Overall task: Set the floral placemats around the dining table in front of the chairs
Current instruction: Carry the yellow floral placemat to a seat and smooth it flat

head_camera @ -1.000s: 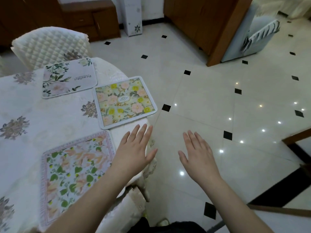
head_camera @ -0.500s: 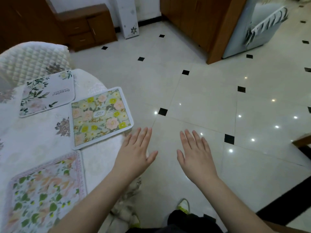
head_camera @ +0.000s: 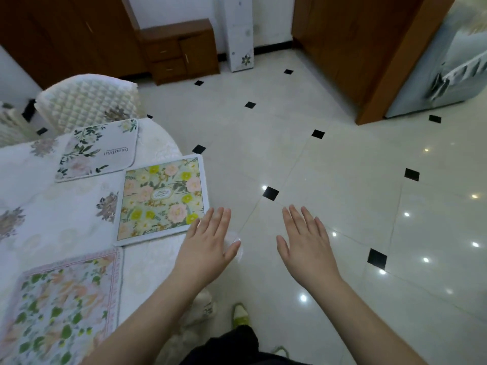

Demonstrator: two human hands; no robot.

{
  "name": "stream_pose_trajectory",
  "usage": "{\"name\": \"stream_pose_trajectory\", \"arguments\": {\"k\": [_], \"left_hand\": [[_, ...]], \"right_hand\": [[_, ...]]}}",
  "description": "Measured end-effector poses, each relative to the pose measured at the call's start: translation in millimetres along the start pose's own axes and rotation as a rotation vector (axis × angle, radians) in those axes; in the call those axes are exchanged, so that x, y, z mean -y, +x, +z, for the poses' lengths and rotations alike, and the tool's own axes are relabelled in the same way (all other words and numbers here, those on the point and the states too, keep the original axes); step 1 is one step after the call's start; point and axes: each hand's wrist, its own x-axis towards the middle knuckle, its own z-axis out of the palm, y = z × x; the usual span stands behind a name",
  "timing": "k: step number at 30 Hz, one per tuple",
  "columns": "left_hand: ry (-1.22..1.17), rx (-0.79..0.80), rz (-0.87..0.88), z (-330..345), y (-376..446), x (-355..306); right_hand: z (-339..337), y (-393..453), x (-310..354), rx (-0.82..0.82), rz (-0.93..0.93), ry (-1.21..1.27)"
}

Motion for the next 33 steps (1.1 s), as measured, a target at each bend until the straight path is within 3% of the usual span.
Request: {"name": "stream_pose_trajectory", "arguments": {"k": [8, 20, 27, 33], "left_hand": [[-0.118, -0.015, -0.27, 6, 53, 86], [-0.201, 0.104, -0.485, 43, 76, 163], [-0.25, 0.145, -0.598, 73, 68, 172], [-0.284, 0.19, -0.832, 96, 81, 167]], "right_hand": [[20, 90, 40, 0.072, -0.197, -0.051], [28, 220, 140, 0.176, -0.518, -0.131], [53, 276, 194, 0.337, -0.785, -0.107], [88, 340, 233, 0.53, -0.815, -0.038]]}}
